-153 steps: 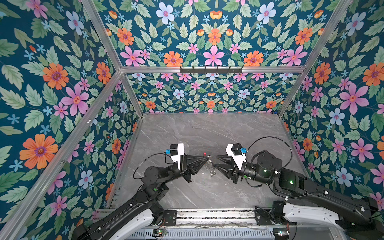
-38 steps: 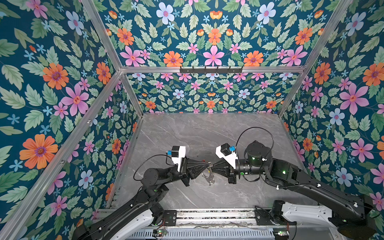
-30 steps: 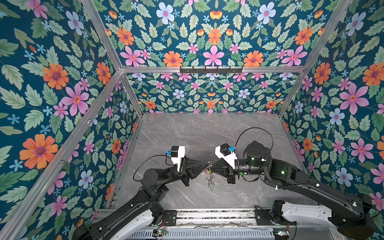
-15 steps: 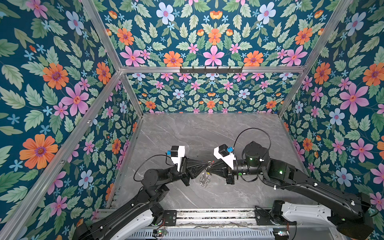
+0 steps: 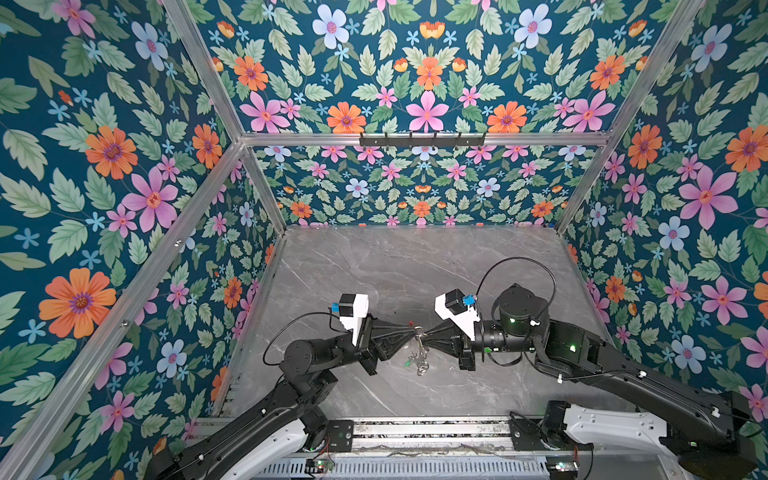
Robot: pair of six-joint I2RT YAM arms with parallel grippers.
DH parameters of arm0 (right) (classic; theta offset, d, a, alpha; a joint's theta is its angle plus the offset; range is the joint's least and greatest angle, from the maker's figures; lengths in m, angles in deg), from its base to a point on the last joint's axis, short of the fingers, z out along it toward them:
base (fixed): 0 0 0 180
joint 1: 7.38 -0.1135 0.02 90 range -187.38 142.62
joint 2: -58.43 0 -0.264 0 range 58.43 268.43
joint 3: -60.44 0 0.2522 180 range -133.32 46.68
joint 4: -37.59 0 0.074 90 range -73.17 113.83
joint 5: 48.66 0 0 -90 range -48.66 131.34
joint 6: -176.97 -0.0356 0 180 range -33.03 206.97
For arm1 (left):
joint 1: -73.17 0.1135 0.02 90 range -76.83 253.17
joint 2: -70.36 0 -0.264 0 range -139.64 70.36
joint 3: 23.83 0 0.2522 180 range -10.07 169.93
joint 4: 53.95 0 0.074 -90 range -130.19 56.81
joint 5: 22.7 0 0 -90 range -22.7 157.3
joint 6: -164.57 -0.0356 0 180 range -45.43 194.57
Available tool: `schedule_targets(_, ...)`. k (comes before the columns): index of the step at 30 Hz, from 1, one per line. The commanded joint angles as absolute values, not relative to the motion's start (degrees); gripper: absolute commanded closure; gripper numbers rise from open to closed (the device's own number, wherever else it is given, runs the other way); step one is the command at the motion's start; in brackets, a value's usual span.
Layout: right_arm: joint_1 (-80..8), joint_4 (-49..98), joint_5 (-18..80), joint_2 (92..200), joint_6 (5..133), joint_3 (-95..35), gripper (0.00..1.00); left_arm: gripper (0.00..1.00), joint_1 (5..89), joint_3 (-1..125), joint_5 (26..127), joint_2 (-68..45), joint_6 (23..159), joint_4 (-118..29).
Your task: Remove the keys from the keyring
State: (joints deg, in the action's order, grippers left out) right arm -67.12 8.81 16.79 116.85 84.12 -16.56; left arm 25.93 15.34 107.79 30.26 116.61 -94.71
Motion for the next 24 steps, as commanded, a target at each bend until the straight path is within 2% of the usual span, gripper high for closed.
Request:
schedule_targets(1, -67.12, 4.34, 16.15, 116.62, 84.14, -16.94, 1.0, 1.0, 25.88, 16.52, 110.18, 30.38, 117.2, -101.98)
schedule_targets(16, -65.21, 1.35, 10.48, 116.0, 84.53, -19.85, 1.0, 1.0, 25.84, 17.57, 112.49, 30.81, 115.04, -97.5)
schedule_targets(24, -62.26, 2.11, 3.55, 116.42, 83.45, -20.81, 1.0, 1.0, 25.87, 17.18, 114.64, 30.75, 115.35, -99.04)
